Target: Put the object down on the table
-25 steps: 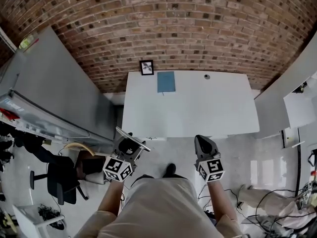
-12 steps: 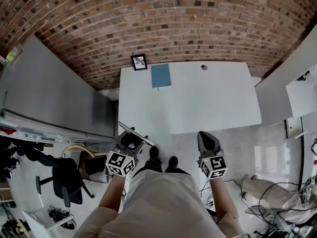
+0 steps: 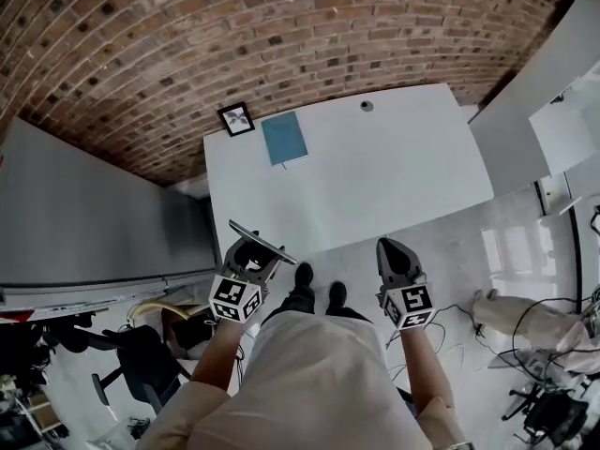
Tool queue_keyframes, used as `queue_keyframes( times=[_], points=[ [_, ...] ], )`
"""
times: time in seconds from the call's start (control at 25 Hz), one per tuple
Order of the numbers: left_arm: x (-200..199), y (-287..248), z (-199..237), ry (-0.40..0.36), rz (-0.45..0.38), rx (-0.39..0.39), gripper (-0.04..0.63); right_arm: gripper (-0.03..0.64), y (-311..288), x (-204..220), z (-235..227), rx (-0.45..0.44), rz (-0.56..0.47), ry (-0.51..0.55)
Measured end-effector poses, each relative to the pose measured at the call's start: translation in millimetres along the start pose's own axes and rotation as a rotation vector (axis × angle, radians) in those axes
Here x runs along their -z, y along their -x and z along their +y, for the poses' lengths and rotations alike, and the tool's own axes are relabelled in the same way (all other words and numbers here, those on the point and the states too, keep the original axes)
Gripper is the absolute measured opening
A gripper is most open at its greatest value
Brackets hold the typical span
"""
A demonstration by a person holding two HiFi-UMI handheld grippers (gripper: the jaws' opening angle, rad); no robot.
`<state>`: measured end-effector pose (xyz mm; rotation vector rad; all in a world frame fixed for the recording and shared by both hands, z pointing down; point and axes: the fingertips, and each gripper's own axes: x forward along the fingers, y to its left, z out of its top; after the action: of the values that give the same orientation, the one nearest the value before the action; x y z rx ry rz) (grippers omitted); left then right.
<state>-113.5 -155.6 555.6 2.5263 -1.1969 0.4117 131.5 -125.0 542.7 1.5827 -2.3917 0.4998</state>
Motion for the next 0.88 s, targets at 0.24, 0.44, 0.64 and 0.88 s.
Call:
queue_keyframes(
  times=[0.24,0.44,0.64,0.88],
  points=[
    [27.1,-40.0,22.1,-0.036,0.089,0.084,0.282,0.003,-16.7,13.4,-2.3,0.077,0.020,-0.034],
    [60.7,-77.7,35.2,-0.053,0.172,0.151,0.282,0.003,-28.8,27.7,-0.5,0.121,0.070,-0.057],
    [100.8,-110.2,41.0,-0.072,0.256,0.209,0.282,0.003,-37.8,48.4,0.8,0.177,0.105,-0.091],
    [149.5,-151.5,52.6,-0.098,0.342,0.235,0.282,0.003,-44.4,77.9,7.0,0.225,0.172,-0.144]
  ],
)
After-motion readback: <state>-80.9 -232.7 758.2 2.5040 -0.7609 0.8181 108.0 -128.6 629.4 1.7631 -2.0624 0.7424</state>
